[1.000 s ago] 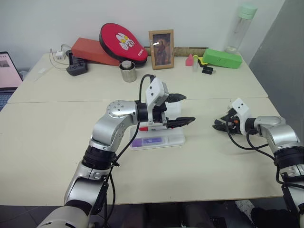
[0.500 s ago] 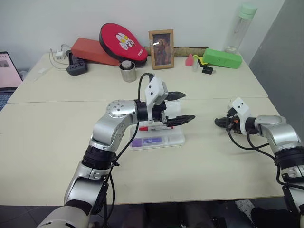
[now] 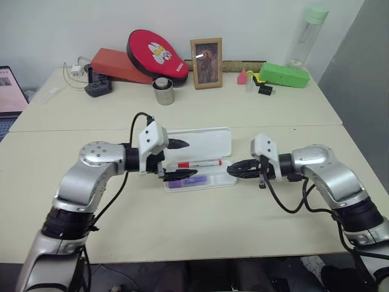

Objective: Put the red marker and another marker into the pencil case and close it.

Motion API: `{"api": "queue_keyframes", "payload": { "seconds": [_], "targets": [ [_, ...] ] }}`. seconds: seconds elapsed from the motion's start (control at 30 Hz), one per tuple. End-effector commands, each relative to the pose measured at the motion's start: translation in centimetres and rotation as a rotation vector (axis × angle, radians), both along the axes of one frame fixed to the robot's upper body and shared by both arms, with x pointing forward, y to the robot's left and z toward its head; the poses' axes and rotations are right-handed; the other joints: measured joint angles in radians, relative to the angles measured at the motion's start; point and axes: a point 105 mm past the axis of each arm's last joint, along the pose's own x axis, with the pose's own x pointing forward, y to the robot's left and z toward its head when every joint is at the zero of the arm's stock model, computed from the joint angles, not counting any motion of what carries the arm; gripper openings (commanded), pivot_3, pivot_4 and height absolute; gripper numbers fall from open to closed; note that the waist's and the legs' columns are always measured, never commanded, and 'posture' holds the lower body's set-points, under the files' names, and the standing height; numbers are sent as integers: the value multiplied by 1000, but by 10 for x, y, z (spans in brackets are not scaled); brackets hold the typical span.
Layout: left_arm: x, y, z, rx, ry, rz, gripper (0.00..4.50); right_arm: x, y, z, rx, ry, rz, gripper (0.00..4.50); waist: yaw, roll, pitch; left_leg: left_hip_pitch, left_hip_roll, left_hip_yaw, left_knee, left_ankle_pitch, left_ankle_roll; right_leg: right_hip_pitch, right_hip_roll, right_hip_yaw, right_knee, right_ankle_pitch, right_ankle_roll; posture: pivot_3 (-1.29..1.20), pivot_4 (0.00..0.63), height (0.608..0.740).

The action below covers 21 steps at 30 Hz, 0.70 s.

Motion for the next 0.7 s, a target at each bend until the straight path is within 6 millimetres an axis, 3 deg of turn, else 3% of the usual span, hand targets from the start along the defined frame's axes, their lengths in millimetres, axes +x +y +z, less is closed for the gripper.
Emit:
{"api": "queue_keyframes", "payload": {
  "seconds": [0.03, 0.27, 0.3, 0.7],
  "targets": [
    [-14, 6, 20, -39, -31, -19, 4500, 10, 7, -1, -31, -38, 31, 324, 4, 0, 0, 0, 0, -1, 0, 0, 0, 0, 0, -1, 0, 0, 0, 0, 150, 740],
    [-23, 9, 26, -53, -31, 9, 4500, 22, 12, -15, -82, -21, 64, 324, 1, 0, 0, 0, 0, -1, 0, 0, 0, 0, 0, -1, 0, 0, 0, 0, 150, 740],
    [-24, 9, 25, -49, -29, 12, 4500, 21, 12, -16, -91, -16, 78, 884, 1, 0, 0, 0, 0, -1, 0, 0, 0, 0, 0, -1, 0, 0, 0, 0, 150, 740],
    [-26, 4, 21, -56, -22, 41, 4500, 23, 15, -9, -64, -19, 99, 3420, 1, 0, 0, 0, 0, -1, 0, 0, 0, 0, 0, -1, 1, 0, 0, 0, 150, 740]
  ]
}}
